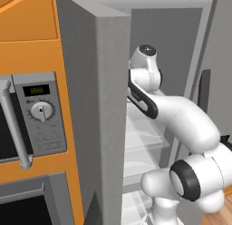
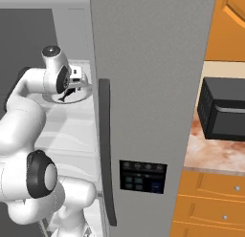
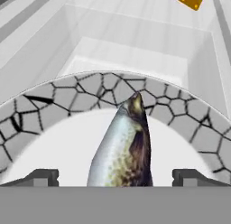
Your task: Retrieve the fish from the fridge and place it on the saucepan with marinade on the stove.
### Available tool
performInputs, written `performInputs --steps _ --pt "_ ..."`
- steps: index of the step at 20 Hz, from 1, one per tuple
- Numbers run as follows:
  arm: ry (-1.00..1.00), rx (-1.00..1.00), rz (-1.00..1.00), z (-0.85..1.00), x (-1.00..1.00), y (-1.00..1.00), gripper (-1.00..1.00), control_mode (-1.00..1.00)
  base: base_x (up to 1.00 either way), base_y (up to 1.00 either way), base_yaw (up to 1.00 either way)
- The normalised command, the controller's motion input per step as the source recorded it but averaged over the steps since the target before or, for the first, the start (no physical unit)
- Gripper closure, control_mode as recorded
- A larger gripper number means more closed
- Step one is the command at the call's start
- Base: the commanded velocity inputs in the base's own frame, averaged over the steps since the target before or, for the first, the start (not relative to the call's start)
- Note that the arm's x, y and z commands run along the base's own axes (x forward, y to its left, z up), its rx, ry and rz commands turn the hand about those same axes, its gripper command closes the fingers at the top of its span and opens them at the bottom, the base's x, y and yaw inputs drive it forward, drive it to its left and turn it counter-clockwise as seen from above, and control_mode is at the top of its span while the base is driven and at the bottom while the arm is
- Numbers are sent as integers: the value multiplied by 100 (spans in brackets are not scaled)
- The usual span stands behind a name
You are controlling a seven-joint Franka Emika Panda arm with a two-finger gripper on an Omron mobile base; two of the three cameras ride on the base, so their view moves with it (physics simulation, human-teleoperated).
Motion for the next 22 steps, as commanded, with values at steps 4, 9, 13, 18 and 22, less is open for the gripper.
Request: performInputs --steps 4,9,13,18,22 --pt "0 0 0 -17 36 15 -100 -100 0 0 0" --pt "-6 0 0 -50 -23 -17 100 -100 0 0 0" --pt "0 1 0 -1 -1 -7 100 -100 0 0 0" --pt "-7 0 0 13 -8 0 100 -100 0 0 0" --pt "-25 2 -1 78 -53 0 100 -100 0 0 0"
